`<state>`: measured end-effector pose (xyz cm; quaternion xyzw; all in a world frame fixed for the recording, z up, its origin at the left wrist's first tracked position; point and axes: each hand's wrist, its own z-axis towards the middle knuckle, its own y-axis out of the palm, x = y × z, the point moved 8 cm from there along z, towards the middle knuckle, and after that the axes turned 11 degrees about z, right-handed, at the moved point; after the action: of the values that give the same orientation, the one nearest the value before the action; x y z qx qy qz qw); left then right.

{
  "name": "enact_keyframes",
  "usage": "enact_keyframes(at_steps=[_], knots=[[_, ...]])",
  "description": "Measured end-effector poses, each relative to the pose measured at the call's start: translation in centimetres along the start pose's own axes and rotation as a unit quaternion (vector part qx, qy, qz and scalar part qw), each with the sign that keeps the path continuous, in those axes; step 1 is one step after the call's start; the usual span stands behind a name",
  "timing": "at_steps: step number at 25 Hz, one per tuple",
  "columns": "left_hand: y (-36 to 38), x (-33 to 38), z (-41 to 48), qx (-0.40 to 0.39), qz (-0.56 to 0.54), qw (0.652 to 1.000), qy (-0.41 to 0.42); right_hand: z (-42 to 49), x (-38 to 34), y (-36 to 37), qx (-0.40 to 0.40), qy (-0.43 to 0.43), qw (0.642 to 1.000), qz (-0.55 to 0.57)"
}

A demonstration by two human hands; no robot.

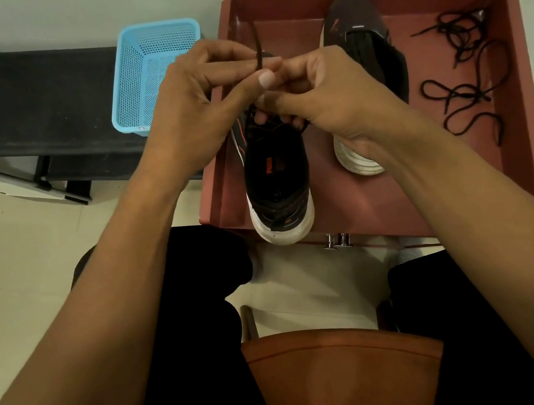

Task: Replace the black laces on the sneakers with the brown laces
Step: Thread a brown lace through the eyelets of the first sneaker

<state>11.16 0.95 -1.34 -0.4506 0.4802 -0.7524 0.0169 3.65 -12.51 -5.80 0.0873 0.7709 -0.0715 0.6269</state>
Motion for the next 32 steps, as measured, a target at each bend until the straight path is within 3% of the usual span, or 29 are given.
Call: enact_keyframes(at_steps=[3, 6, 9, 15, 26, 32], knots=[[0.3, 0.4, 0.2, 0.007, 0.027, 1.000, 0.014, -0.1, -0.1, 1.1, -0.063, 0.006, 0.998, 0.017], [0.7, 0.3, 0.2, -0.015, -0.014, 1.000, -0.003, -0.4, -0.6, 1.0, -0.089, 0.000, 0.996, -0.001], [0.6, -0.6, 0.0, -0.026, -0.018, 0.998, -0.049, -0.2, -1.1, 0.1, -0.076, -0.034, 0.994, -0.065], [1.2, -1.1, -0.6, -0.117, -0.008, 0.991, -0.066, 0.1, -1.8, -1.7, -0.059, -0.048, 0.992, -0.101], [2.2, -0.6, 0.0, -0.108, 0.040, 0.993, -0.038, 0.1, -3.1, -1.6, 0.025, -0.107, 0.986, -0.125], [1.7, -1.2, -0.1, -0.079, -0.045, 0.991, -0.097, 0.2, -3.4, -1.9, 0.066, -0.130, 0.977, -0.153]])
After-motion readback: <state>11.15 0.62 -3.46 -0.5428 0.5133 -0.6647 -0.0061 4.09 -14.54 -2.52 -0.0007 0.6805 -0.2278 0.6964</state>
